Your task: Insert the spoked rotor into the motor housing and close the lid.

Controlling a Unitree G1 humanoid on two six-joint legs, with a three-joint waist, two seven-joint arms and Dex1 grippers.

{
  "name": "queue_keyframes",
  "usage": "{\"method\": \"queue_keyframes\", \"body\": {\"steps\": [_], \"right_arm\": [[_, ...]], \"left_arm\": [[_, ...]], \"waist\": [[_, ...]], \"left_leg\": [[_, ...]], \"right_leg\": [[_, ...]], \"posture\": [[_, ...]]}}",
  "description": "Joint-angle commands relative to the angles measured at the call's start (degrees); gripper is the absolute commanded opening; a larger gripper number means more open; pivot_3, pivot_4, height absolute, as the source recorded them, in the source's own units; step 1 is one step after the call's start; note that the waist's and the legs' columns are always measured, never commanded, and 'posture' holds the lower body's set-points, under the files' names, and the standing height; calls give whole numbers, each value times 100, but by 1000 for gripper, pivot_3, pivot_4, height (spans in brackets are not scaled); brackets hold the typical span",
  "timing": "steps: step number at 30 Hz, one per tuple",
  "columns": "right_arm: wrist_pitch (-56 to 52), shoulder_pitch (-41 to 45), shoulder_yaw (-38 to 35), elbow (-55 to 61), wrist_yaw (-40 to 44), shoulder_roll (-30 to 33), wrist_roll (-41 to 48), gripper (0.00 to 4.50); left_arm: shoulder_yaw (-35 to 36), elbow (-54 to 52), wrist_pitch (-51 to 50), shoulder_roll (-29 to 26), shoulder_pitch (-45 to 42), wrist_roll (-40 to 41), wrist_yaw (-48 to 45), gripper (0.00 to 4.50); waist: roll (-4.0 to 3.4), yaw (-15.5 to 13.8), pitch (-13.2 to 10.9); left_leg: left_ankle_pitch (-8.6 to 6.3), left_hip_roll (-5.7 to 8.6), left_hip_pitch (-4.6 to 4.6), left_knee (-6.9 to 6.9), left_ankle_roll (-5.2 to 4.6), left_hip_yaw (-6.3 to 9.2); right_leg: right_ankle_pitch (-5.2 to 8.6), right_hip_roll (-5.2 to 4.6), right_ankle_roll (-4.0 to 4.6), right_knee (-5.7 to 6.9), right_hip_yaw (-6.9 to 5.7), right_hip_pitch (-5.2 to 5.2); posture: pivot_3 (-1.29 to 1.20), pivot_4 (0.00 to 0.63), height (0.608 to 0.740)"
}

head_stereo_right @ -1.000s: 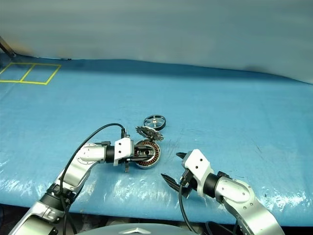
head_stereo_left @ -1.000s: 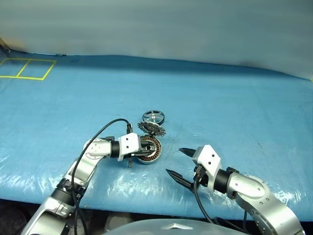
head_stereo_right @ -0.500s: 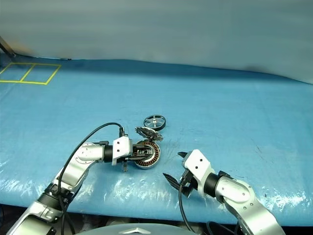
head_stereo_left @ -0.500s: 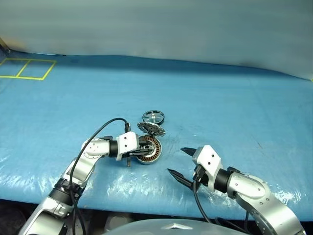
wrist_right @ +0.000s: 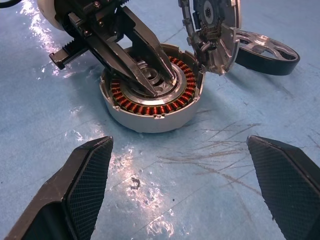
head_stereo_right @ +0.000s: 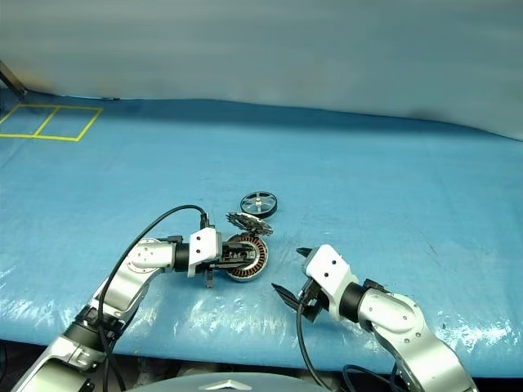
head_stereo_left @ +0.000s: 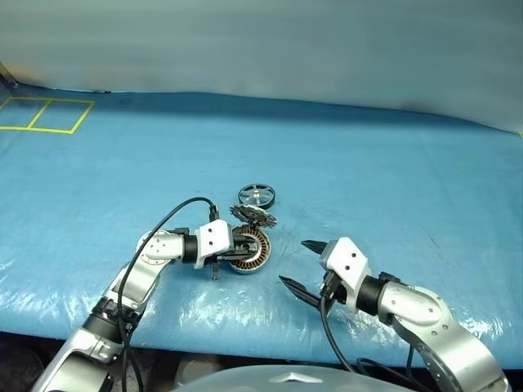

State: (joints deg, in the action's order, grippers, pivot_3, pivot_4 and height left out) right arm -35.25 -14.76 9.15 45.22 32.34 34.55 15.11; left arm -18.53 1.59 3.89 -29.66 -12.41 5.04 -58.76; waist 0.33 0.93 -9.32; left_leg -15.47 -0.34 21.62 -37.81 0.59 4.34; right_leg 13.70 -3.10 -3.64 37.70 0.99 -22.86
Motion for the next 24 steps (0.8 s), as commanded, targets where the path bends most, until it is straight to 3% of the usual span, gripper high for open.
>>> {"method": "queue_keyframes", "body": {"steps": [1,16,22,24], "right_arm": [[76,-7,18,82,-23,0,-6,4500],[180,15,93,-61,-63,-6,-206,4500],[175,24,97,-91,-40,-29,-191,4500],[171,20,104,-93,-27,-38,-178,4500]], "left_arm": [[-48,57,93,-44,-32,-183,33,673],[-67,121,-84,-102,-76,-228,-56,673],[63,-9,-75,-43,-26,-189,135,2632],[99,-171,-175,-99,9,81,-93,2632]], "waist": [[0,0,0],[0,-7,1],[-1,-2,2],[-1,7,2]], "left_leg": [[0,0,0,0,0,0],[0,0,-3,-5,0,0],[0,0,-3,-2,0,0],[0,0,-3,-2,0,1]], "right_leg": [[0,0,0,0,0,0],[-1,0,-2,0,0,5],[-1,0,-2,0,0,4],[-1,0,-2,-1,0,4]], "posture": [[0,150,740],[0,150,740],[0,150,740],[0,150,740]]}}
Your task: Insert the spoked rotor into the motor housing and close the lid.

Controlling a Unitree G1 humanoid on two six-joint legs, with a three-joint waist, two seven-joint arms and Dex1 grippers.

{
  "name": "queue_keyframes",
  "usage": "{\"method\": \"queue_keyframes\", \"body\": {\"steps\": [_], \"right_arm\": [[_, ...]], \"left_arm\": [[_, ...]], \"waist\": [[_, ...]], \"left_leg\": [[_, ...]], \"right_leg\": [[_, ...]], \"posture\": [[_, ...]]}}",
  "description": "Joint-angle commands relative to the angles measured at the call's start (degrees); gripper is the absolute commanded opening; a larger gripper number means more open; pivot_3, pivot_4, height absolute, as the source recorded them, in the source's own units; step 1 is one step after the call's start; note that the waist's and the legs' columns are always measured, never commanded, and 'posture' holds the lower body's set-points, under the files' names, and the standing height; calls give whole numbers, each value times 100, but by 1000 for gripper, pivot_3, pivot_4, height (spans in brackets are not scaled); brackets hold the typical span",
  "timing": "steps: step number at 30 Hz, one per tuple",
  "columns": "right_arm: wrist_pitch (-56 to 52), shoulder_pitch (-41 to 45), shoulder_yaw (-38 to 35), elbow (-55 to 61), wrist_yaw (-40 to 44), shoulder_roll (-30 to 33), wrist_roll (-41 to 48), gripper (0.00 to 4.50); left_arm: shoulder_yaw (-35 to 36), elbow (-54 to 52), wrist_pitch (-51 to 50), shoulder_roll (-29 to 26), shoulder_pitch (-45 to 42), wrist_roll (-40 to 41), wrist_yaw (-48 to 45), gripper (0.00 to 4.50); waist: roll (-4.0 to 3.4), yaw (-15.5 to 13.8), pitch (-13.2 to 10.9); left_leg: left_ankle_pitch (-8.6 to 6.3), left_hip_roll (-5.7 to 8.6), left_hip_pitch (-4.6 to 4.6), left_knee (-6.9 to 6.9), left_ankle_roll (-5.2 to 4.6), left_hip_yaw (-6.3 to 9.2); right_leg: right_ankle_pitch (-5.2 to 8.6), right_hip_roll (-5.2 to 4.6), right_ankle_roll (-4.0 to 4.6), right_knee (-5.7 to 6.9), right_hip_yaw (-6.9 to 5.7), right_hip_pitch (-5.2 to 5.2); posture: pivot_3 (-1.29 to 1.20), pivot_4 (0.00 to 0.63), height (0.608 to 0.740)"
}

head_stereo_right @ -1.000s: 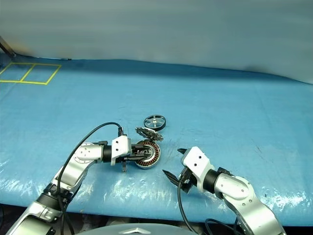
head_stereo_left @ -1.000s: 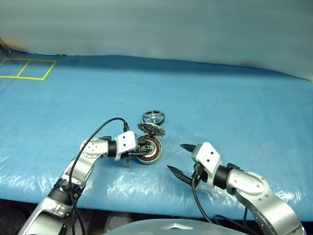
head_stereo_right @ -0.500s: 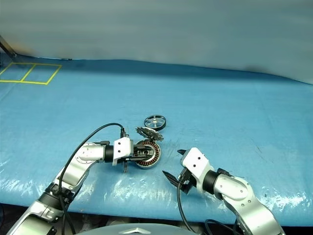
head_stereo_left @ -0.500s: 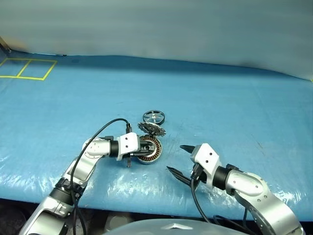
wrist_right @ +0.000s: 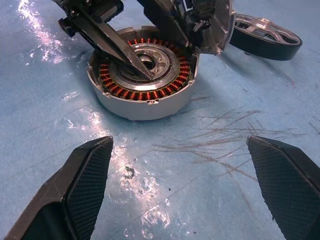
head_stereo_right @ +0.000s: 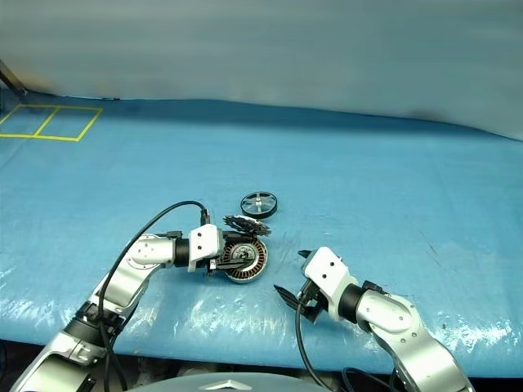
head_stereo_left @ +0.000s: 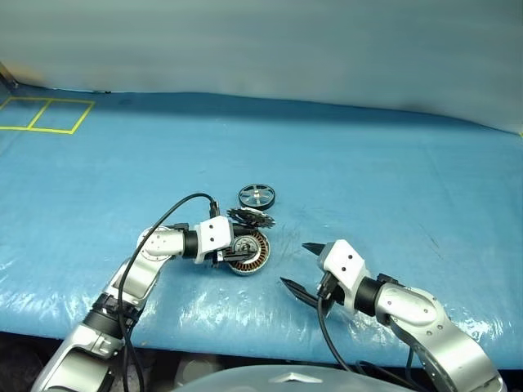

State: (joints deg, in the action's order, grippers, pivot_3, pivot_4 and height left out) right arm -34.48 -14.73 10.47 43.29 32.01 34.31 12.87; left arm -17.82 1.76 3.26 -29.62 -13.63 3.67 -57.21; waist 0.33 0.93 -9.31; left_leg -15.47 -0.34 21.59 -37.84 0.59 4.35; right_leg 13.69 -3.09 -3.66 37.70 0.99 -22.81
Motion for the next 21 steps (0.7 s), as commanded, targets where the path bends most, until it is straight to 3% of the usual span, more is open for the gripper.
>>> {"method": "queue_keyframes", "body": {"steps": [1,5,13,16,21], "right_arm": [[99,23,-9,104,4,15,-5,4500],[99,44,-20,124,12,24,-16,4500],[135,184,-162,143,89,-59,222,4500],[200,316,-150,83,172,-178,411,3950],[254,682,63,-209,233,-398,478,2266]], "left_arm": [[115,-233,-174,-45,120,297,-156,2632],[299,-413,-219,-111,120,408,-84,2632],[720,-1708,-1388,-549,758,1675,-480,2632],[939,-1953,-2010,-699,1060,2122,-428,2673],[1250,-1943,-2144,-771,1491,2037,26,2673]], "waist": [[0,15,0],[1,11,-1],[4,25,-5],[5,34,-6],[7,45,-8]], "left_leg": [[0,0,0,0,0,-1],[0,0,1,0,0,1],[0,-1,1,2,0,1],[0,-2,1,0,0,1],[0,-3,0,1,0,1]], "right_leg": [[0,0,0,0,0,0],[0,0,0,0,-1,-1],[2,-2,3,0,0,-3],[6,-2,11,1,-1,-2],[9,0,15,1,-1,-3]], "posture": [[0,150,740],[0,150,740],[0,150,740],[0,150,740],[0,150,740]]}}
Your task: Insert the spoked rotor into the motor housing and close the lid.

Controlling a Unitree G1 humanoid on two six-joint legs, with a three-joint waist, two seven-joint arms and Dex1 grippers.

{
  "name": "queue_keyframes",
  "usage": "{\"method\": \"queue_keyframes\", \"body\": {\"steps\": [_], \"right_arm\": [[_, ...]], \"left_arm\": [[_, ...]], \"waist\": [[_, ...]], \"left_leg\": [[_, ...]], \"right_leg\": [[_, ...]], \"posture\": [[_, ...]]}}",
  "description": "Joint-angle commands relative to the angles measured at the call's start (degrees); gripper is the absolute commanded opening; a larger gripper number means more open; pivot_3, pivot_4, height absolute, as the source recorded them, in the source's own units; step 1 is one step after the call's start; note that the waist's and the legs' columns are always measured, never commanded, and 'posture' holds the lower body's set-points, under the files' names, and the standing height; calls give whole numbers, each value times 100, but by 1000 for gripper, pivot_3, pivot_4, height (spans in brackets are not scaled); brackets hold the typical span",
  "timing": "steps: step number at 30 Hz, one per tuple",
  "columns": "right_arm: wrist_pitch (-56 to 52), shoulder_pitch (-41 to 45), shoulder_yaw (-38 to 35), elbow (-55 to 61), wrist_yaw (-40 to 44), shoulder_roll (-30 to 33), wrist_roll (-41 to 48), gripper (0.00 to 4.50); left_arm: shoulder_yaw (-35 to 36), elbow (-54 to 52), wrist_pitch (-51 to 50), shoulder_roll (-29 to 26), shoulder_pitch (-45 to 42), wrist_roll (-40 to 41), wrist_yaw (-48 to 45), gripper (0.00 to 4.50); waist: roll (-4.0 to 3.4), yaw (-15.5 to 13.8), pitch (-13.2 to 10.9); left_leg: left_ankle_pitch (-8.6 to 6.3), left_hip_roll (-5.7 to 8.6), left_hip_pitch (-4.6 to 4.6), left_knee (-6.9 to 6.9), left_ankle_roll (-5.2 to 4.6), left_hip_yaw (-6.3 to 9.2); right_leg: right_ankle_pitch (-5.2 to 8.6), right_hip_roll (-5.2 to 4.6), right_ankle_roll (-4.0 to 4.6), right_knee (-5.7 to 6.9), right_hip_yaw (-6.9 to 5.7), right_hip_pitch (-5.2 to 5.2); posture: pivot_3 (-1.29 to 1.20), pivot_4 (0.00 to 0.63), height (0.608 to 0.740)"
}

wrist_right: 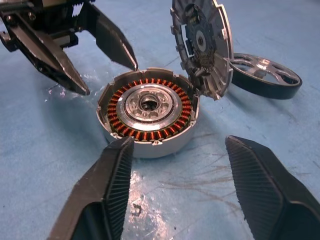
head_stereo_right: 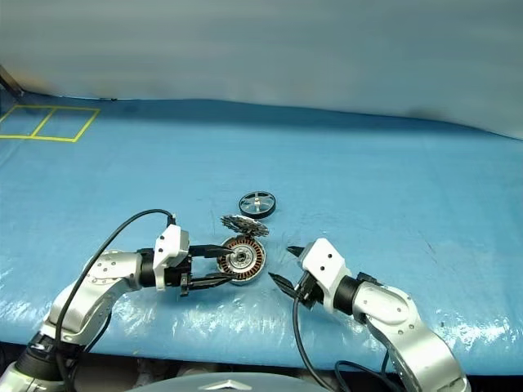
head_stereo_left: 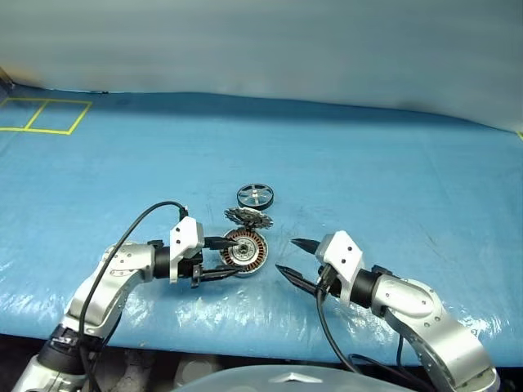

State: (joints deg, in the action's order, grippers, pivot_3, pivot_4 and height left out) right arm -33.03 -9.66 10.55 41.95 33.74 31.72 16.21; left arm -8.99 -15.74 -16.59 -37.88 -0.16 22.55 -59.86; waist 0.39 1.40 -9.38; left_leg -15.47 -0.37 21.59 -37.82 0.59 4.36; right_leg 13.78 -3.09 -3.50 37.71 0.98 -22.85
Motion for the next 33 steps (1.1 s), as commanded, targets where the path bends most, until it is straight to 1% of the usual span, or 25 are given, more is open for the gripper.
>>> {"method": "queue_keyframes", "body": {"steps": [1,3,6,9,13,17,20,23,28,31,33], "right_arm": [[91,231,44,-118,98,-239,289,1906],[33,391,64,-199,138,-366,413,1246],[-3,688,245,-475,158,-437,313,295],[-6,944,464,-740,281,-478,294,295],[114,1253,831,-1208,418,-438,39,295],[227,1625,1116,-1561,499,-608,-107,295],[253,1835,1193,-1799,545,-749,-118,295],[290,1998,1201,-2048,600,-912,-112,295],[181,2185,1311,-2417,846,-1153,28,295],[205,2235,1327,-2648,905,-1221,-1,295],[391,2266,1427,-2936,849,-1219,-242,295]], "left_arm": [[475,-231,-241,96,227,234,411,2673],[646,-304,-300,99,453,294,536,2673],[771,-440,-256,46,810,198,647,2673],[840,-589,-167,40,1011,102,784,2673],[794,-807,6,106,1155,6,902,2673],[807,-894,204,428,1263,-22,1217,2673],[628,-834,467,339,1446,-321,1098,2673],[629,-798,508,415,1527,-295,1132,2673],[643,-684,584,450,1534,-488,1302,2673],[690,-751,541,464,1588,-378,1289,2673],[721,-764,517,486,1604,-325,1297,2673]], "waist": [[2,-4,-1],[3,-8,-2],[2,-5,-3],[2,-12,-4],[3,-28,-4],[2,-4,-4],[4,2,-4],[5,0,-5],[4,-3,-5],[4,1,-5],[4,4,-5]], "left_leg": [[0,0,0,-1,0,0],[0,0,1,0,0,2],[0,1,1,2,0,2],[0,1,1,2,1,1],[0,1,1,1,1,3],[0,2,1,2,1,-3],[0,0,1,4,1,1],[0,0,1,9,1,1],[0,0,1,9,1,1],[0,0,1,10,1,1],[0,1,1,10,1,0]], "right_leg": [[3,0,5,0,0,0],[2,-1,4,0,0,0],[-1,-2,-1,-1,0,-1],[6,-3,12,-1,0,-2],[14,-4,28,1,-2,-2],[13,-4,28,0,2,-4],[11,-2,29,1,0,-4],[11,-1,31,2,-1,-7],[13,-2,31,2,-1,-7],[0,-2,47,2,-1,-7],[-4,-2,53,2,-1,-7]], "posture": [[0,150,740],[0,150,740],[0,150,740],[0,150,740],[0,150,740],[0,150,740],[0,150,740],[0,150,740],[0,150,740],[0,150,740],[0,150,740]]}}
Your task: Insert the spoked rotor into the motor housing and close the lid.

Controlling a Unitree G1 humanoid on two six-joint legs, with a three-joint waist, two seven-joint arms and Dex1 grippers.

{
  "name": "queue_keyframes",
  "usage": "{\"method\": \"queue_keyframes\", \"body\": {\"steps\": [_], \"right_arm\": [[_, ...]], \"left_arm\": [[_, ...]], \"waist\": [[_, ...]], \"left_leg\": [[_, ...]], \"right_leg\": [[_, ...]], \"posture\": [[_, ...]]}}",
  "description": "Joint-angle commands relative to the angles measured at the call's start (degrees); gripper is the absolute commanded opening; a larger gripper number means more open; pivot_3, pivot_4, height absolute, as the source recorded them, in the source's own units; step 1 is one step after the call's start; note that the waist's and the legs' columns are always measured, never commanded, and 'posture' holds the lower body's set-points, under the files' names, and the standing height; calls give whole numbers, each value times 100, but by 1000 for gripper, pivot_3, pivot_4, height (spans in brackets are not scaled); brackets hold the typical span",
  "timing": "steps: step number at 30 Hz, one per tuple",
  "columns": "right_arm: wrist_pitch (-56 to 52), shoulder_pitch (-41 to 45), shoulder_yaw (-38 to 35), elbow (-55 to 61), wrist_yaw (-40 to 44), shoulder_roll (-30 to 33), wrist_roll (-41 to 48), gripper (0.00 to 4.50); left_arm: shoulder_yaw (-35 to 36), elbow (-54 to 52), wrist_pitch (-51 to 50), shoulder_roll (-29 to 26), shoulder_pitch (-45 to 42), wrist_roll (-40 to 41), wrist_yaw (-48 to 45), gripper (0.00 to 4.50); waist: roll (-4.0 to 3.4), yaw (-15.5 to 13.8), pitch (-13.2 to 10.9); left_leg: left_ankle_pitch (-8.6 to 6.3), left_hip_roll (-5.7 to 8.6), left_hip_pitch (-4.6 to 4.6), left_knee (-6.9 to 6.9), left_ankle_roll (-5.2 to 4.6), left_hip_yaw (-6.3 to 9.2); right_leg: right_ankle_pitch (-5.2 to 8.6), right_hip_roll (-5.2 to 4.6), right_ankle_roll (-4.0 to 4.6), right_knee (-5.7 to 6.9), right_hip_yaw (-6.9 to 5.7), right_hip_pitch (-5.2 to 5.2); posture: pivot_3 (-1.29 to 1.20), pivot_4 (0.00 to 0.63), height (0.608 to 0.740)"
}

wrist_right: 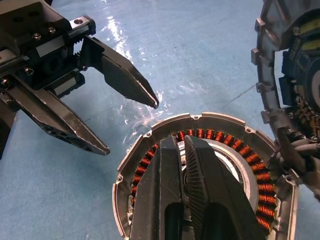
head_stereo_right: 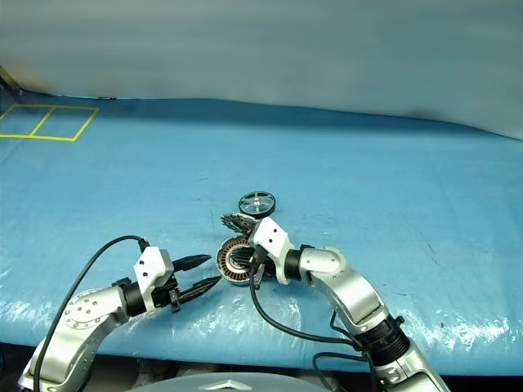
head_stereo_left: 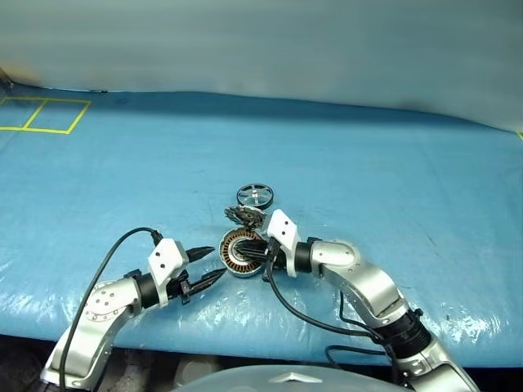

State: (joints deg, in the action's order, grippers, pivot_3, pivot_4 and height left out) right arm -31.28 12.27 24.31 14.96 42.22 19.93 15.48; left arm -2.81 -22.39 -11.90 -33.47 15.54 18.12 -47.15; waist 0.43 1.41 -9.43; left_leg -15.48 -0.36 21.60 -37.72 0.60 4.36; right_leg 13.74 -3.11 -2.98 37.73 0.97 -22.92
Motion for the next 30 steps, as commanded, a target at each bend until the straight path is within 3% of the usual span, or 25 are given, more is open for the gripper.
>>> {"method": "queue_keyframes", "body": {"steps": [1,4,9,16,23,30], "right_arm": [[285,69,35,-498,-58,-131,-210,295],[369,70,51,-1011,-154,-286,-361,295],[694,36,660,-1245,-143,152,-1223,295],[911,-102,649,-1088,-142,325,-1451,295],[297,-391,-768,449,-150,-62,177,295],[-366,-852,-1238,1619,140,960,594,295]], "left_arm": [[114,-76,15,70,31,143,52,2673],[72,-28,18,23,30,65,47,2673],[51,-30,17,-6,-8,47,36,2673],[-115,50,67,21,-121,-52,-5,2673],[57,72,-66,116,-322,255,-28,2673],[284,220,-165,114,-487,476,-49,2673]], "waist": [[0,5,0],[2,21,2],[1,23,17],[-3,-15,40],[3,-65,36],[-2,-29,28]], "left_leg": [[0,0,0,0,0,0],[0,-2,-5,0,0,0],[0,-5,-22,0,0,0],[-1,1,-65,2,1,-5],[-2,4,-34,2,4,-3],[-3,4,-1,7,5,9]], "right_leg": [[0,0,0,0,0,0],[1,2,-1,3,0,1],[19,6,-19,5,0,15],[24,-4,-18,-2,2,38],[21,-7,-25,-5,5,32],[-1,-6,-42,-5,-8,4]], "posture": [[0,150,740],[0,150,740],[0,150,740],[0,150,740],[0,150,740],[0,150,740]]}}
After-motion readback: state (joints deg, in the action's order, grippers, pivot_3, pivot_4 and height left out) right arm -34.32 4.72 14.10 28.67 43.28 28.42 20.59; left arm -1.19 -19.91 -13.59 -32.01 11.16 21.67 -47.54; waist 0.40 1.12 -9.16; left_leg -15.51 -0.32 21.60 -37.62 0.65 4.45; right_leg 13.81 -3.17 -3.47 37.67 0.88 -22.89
